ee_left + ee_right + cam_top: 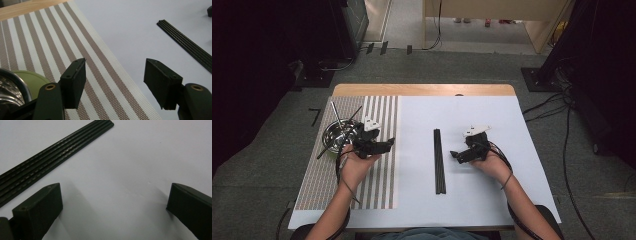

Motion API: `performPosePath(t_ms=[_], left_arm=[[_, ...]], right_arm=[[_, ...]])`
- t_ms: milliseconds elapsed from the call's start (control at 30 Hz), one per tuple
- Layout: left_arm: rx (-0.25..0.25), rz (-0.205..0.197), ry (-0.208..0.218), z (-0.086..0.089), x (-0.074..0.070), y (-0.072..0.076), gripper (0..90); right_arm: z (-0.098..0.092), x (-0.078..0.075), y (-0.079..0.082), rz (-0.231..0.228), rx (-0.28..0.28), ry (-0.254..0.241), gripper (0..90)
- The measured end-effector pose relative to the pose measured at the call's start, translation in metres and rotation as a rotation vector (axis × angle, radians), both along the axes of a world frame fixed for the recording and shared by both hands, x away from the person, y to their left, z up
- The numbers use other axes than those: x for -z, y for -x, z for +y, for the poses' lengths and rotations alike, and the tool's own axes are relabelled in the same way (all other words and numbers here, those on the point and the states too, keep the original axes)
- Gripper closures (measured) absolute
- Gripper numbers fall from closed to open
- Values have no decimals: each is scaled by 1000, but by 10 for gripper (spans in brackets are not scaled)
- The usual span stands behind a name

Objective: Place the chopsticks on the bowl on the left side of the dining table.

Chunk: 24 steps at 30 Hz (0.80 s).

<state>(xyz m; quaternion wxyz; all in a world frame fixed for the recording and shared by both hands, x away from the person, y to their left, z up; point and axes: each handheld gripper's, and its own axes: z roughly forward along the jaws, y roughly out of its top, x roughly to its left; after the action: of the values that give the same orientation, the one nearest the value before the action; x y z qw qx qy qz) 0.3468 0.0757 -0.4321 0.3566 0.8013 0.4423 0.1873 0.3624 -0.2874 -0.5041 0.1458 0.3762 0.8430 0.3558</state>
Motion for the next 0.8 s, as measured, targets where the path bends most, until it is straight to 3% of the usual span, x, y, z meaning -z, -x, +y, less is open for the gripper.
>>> performPosePath(t_ms=[233, 800], left_arm=[[14, -1, -8, -10, 4, 2, 339], [24, 6, 27, -32, 14, 7, 331]], right_arm=[[0, 0, 0, 1, 1, -1, 0], [0, 0, 0, 0, 0, 0, 0]])
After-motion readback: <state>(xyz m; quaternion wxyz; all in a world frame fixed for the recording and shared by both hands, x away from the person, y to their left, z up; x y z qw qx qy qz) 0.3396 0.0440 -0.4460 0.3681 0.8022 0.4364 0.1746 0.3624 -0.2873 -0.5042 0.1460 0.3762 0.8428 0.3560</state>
